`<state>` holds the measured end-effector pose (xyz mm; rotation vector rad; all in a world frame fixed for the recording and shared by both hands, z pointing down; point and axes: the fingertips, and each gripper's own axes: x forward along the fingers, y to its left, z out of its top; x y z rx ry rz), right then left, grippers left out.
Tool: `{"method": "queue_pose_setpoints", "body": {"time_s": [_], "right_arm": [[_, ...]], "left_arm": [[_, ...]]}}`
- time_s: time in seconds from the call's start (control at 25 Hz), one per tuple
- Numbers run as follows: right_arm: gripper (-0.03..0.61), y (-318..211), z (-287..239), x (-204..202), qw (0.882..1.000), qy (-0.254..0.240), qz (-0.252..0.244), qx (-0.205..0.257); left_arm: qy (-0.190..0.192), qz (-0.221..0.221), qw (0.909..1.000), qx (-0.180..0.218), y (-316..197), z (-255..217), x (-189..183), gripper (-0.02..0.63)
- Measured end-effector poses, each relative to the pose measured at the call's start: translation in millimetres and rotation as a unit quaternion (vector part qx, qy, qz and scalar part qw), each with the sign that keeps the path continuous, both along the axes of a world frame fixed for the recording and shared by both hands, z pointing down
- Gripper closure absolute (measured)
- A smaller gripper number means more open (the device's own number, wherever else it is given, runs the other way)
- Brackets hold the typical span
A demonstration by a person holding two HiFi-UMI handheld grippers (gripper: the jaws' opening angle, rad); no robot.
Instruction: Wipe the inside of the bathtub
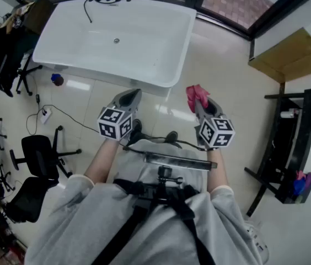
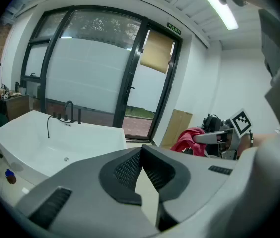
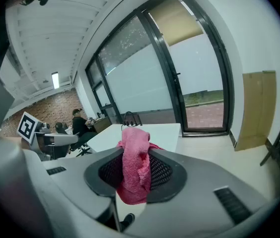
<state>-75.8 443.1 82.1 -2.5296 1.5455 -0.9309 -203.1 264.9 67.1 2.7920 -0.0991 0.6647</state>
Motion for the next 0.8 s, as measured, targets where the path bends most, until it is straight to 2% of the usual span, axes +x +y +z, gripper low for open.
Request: {"method": "queue_pose_setpoints", "body": {"time_s": [0.48, 0.8], "right_arm": [[0.479, 10, 1, 36, 0.998, 0.022, -0.061, 0.003], [0.479, -40, 15, 52, 0.993, 0.038, -0.109, -0.029]], "left_arm": [[-0.004, -0.001, 0.9997, 0.023, 43, -4, 33, 0.607], [-0.012, 0.018, 0.9992, 0.033, 26, 10, 63, 0.607]]}}
